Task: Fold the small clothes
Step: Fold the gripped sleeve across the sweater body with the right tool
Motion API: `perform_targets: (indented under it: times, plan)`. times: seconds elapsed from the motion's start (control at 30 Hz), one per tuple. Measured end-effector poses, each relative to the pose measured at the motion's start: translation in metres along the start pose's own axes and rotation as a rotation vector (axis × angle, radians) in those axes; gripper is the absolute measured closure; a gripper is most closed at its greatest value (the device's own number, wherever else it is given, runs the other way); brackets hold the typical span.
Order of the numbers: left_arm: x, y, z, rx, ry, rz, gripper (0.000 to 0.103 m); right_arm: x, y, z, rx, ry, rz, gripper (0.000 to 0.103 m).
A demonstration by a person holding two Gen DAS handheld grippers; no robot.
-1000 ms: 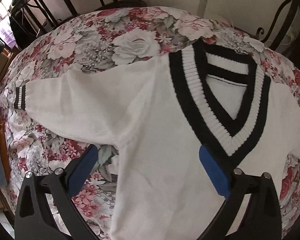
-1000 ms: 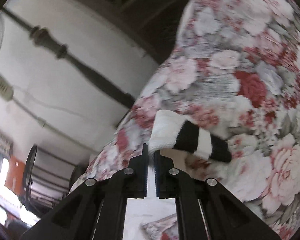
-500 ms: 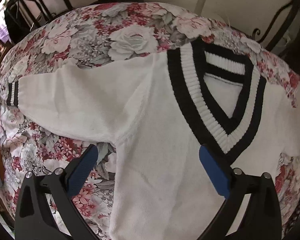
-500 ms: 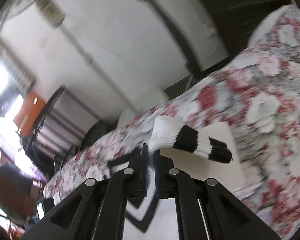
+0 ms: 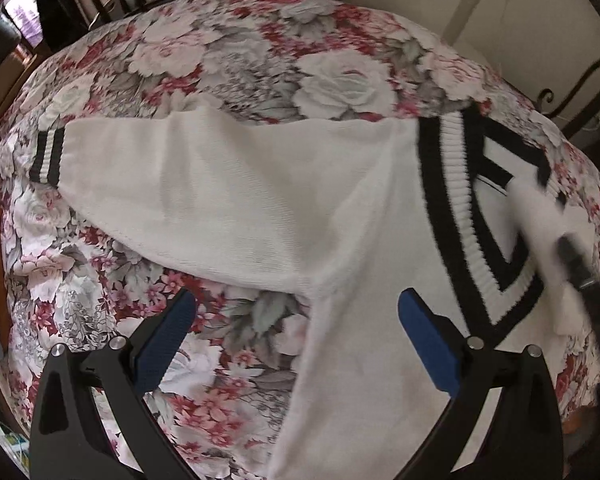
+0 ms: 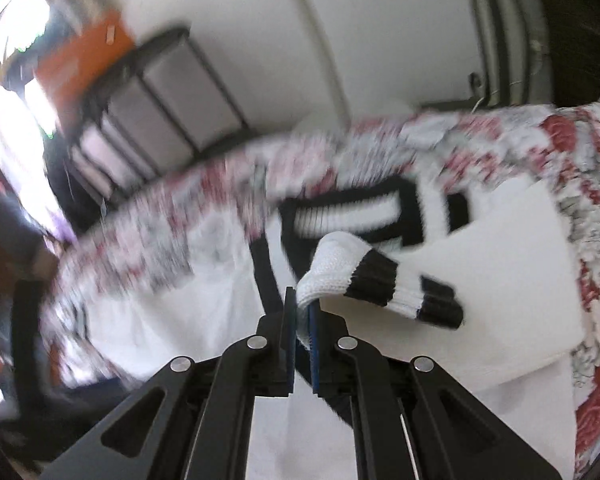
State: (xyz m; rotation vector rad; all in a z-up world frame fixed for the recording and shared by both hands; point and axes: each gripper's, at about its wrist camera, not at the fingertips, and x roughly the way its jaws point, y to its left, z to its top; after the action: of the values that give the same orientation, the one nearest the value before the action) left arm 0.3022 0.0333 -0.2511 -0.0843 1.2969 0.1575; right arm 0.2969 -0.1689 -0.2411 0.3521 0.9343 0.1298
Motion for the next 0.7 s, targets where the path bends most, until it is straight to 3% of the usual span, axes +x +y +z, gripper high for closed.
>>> perform_targets:
  times: [0.07,0.13,0.23,0.33,0.4,0.47,0.57,0.7]
  plan:
    - [0.004,0.005,0.001,-0.011,0.013,0.004,0.005,0.027,0.01,-0.014,-0.081,0.13,-0.042,0.087]
    - [0.008,0.007,0.003,-0.017,0.029,0.004,0.005,0.038,0.013,-0.026,-0.128,0.199,-0.057,0.078]
    - [0.011,0.004,0.005,-0.018,0.036,0.006,0.005,0.031,0.016,-0.03,-0.149,0.199,-0.024,0.067]
    - [0.015,-0.004,0.008,-0.013,0.044,0.018,0.005,0.011,0.006,-0.027,-0.117,0.224,0.078,0.062]
    - [0.019,-0.012,0.009,-0.013,0.053,0.013,0.005,-0.004,-0.006,-0.029,-0.099,0.243,0.13,0.061]
    - [0.021,-0.024,0.01,0.001,0.051,0.027,0.005,-0.018,-0.017,-0.031,-0.088,0.27,0.127,0.061]
    - [0.019,-0.064,0.005,0.121,-0.006,0.092,0.005,-0.039,-0.042,-0.029,-0.037,0.294,0.099,0.061]
    - [0.014,-0.129,-0.014,0.347,-0.123,0.205,0.004,-0.071,-0.091,-0.02,0.094,0.206,0.026,0.06]
